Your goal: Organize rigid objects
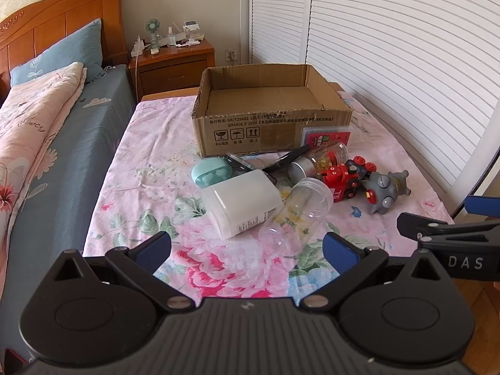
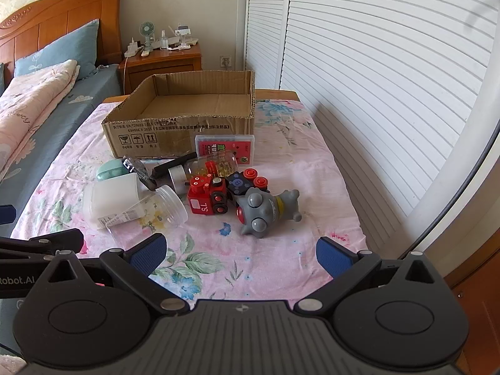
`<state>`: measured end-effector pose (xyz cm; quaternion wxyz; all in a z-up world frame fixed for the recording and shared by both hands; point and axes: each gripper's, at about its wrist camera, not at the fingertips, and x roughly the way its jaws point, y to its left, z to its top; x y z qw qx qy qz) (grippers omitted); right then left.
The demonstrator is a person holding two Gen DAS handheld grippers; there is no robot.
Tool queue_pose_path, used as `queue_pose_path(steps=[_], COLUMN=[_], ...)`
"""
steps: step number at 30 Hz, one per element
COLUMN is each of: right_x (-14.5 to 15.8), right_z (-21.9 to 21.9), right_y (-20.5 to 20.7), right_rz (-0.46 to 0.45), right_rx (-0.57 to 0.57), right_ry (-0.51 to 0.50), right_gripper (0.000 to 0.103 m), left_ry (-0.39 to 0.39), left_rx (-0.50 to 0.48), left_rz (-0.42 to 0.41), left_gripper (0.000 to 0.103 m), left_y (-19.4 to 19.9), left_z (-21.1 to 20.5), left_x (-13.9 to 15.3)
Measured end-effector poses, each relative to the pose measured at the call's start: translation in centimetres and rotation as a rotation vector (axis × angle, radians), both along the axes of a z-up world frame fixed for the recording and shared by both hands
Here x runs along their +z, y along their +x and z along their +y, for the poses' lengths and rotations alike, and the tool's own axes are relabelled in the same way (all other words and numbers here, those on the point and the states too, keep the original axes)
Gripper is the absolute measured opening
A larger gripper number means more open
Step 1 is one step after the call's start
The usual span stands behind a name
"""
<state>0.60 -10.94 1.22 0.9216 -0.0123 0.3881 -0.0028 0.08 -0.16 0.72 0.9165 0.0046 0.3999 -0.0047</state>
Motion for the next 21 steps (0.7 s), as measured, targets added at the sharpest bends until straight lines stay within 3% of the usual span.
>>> queue_pose_path(steps=[21], right_x=[-0.07], right_z=[0.25], right_y=[0.29], right_rz=[-0.015], right_rx=[0.013], right_ry=[-0.019], right_gripper=[0.103], left_ry=[-0.012], left_rx=[-0.024], left_rz=[-0.001], left_gripper=[0.102], left_y=[0.40], left_z=[0.29], left_x=[-0.36])
